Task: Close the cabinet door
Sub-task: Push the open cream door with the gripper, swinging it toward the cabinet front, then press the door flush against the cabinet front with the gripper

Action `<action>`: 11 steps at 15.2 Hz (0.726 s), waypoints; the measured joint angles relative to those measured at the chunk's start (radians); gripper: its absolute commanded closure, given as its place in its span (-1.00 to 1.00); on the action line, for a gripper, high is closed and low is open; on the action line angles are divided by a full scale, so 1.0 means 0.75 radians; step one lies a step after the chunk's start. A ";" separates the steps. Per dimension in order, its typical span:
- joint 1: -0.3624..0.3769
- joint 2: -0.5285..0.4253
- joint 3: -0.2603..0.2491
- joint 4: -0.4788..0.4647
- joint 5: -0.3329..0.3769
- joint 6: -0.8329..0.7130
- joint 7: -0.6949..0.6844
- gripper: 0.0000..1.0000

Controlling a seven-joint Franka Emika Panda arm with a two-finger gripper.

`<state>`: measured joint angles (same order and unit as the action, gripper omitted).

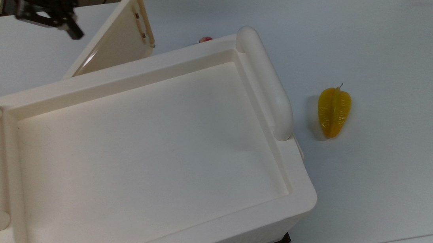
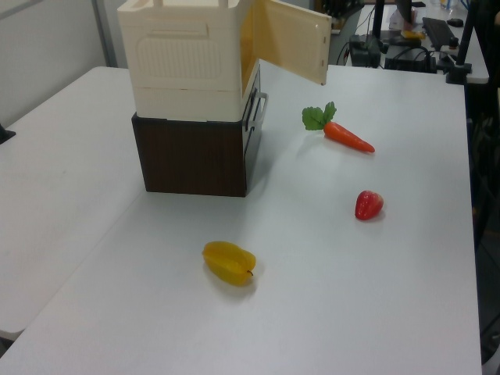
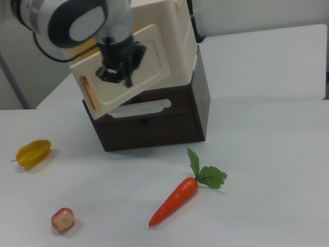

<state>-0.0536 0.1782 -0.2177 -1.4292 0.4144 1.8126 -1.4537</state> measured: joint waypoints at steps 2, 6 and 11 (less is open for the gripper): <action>0.058 0.004 0.000 -0.002 -0.005 0.000 0.107 1.00; 0.182 0.008 0.001 -0.002 -0.028 0.061 0.429 1.00; 0.318 0.044 0.001 -0.006 -0.049 0.261 0.813 1.00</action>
<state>0.1852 0.2114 -0.2167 -1.4334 0.3773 2.0081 -0.8442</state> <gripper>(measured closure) 0.991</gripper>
